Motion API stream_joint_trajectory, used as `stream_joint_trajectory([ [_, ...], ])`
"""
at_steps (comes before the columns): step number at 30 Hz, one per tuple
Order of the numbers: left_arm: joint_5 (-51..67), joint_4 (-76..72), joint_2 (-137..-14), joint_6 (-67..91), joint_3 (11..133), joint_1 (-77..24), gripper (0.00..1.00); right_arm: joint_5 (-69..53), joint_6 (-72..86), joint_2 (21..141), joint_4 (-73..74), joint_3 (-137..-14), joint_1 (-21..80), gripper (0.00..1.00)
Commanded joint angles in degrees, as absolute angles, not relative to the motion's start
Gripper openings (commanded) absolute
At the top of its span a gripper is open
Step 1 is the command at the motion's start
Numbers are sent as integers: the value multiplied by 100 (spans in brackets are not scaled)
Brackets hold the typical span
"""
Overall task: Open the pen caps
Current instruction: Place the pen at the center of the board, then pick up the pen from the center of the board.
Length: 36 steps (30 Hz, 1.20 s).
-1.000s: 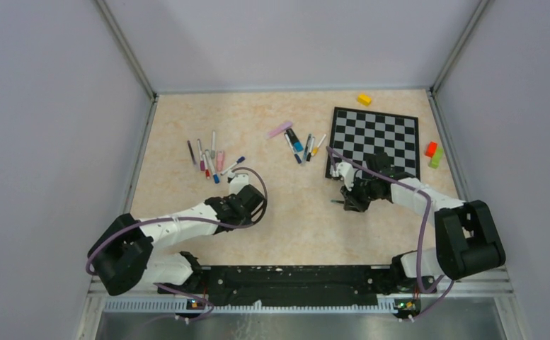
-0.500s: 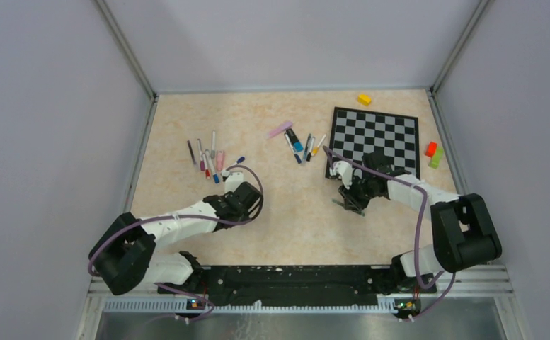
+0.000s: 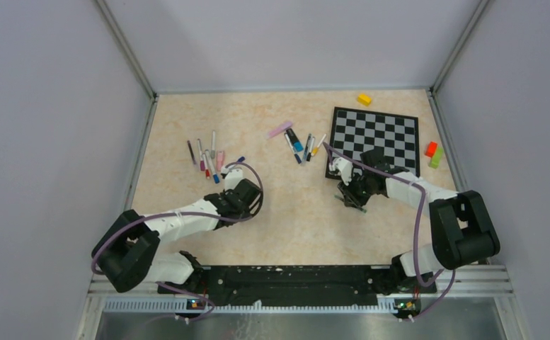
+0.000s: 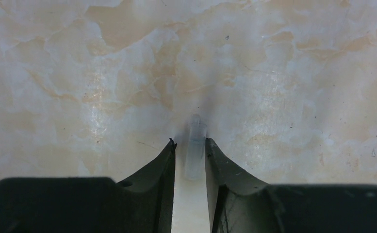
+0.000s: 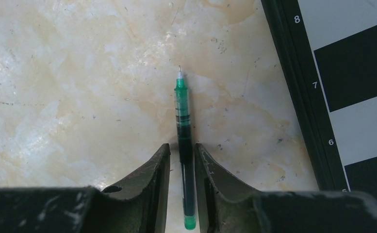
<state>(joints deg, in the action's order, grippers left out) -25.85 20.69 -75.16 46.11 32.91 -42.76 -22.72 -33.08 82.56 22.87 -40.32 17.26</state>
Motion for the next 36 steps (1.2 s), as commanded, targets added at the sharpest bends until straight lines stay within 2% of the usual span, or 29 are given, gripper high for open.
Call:
stream_joint_trajectory([
  [1, -2244, 2334, -7778, 4655, 3145, -4236, 33, -2012, -3129, 8332, 2347, -4211, 1784, 26],
  [8, -2236, 2488, -7677, 4622, 3270, -4228, 35, -2118, -3089, 8242, 2407, -4260, 1783, 32],
  [14, -2193, 2730, -7268, 4448, 3566, -4228, 41, -2209, -3014, 8144, 2466, -4321, 1781, 36],
  [19, -2164, 2889, -6921, 4311, 3775, -4228, 54, -2395, -2907, 8055, 2536, -4400, 1752, 41],
  [25, -1988, 2870, -6676, 4100, 3892, -4228, 65, -2607, -2886, 7863, 2601, -4433, 1657, 43],
  [26, -1929, 2829, -6660, 4039, 3915, -4228, 69, -2669, -2900, 7821, 2620, -4449, 1633, 44],
  [33, -1032, 1838, -6372, 3280, 3757, -4232, 91, -3353, -3144, 7486, 3059, -4646, 1240, 45],
  [36, -705, 1376, -6375, 3057, 3766, -4211, 93, -3601, -3162, 7272, 3123, -4658, 1036, 45],
])
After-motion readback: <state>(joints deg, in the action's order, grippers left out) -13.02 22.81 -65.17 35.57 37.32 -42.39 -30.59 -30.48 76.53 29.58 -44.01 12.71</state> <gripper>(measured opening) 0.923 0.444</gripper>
